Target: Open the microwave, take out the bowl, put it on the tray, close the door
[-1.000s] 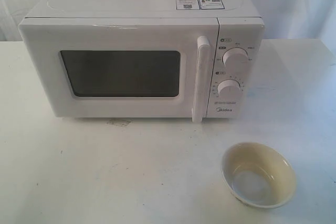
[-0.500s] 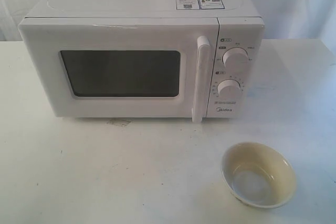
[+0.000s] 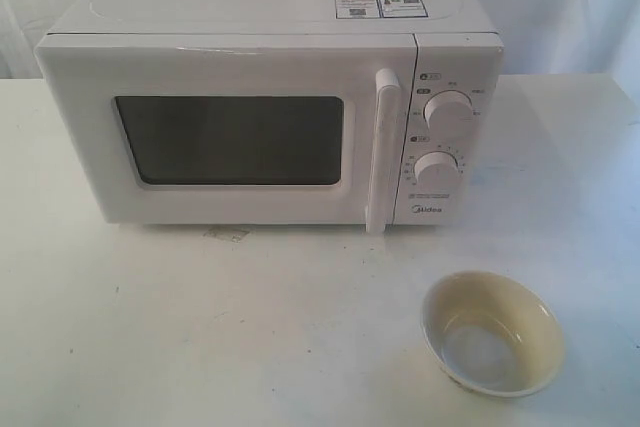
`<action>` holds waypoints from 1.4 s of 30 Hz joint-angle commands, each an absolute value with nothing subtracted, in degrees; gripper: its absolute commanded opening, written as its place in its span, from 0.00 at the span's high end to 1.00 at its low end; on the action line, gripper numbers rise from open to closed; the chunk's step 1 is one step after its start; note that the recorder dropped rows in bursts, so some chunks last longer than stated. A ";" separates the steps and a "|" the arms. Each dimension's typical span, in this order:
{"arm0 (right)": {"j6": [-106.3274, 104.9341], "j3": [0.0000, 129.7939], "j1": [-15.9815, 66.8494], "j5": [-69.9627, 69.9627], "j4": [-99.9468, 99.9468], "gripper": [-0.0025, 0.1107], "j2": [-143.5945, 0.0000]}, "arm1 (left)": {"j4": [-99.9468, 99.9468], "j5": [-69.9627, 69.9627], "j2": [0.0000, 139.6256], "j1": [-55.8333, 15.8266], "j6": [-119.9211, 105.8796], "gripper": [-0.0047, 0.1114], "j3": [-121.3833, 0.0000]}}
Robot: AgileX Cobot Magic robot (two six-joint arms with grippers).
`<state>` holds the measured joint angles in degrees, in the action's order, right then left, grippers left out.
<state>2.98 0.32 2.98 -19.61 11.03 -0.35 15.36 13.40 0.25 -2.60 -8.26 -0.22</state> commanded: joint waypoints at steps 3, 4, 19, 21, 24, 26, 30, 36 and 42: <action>3.21 0.00 2.65 -19.57 10.98 0.98 0.00 | 9.43 13.30 0.00 -2.65 -7.32 0.96 0.00; 3.21 0.00 2.65 -19.57 10.98 0.98 0.00 | 9.02 13.30 0.00 -2.65 -7.32 0.96 0.00; 3.21 0.00 2.65 -19.57 10.98 0.98 0.00 | 2.45 13.30 0.00 -2.65 -7.54 0.96 0.00; 3.21 0.00 2.65 -19.57 10.98 0.98 0.00 | 2.45 13.30 0.00 -2.65 -7.54 0.96 0.00; 3.21 0.00 2.65 -19.57 10.98 0.98 0.00 | 2.45 13.30 0.00 -2.65 -7.54 0.96 0.00; 3.21 0.00 2.65 -19.57 10.98 0.98 0.00 | 2.45 13.30 0.00 -2.65 -7.54 0.96 0.00; 3.21 0.00 2.65 -19.57 10.98 0.98 0.00 | 2.45 13.30 0.00 -2.65 -7.54 0.96 0.00; 3.21 0.00 2.65 -19.57 10.98 0.98 0.00 | 2.45 13.30 0.00 -2.65 -7.54 0.96 0.00; 3.21 0.00 2.65 -19.57 10.98 0.98 0.00 | 2.45 13.30 0.00 -2.65 -7.54 0.96 0.00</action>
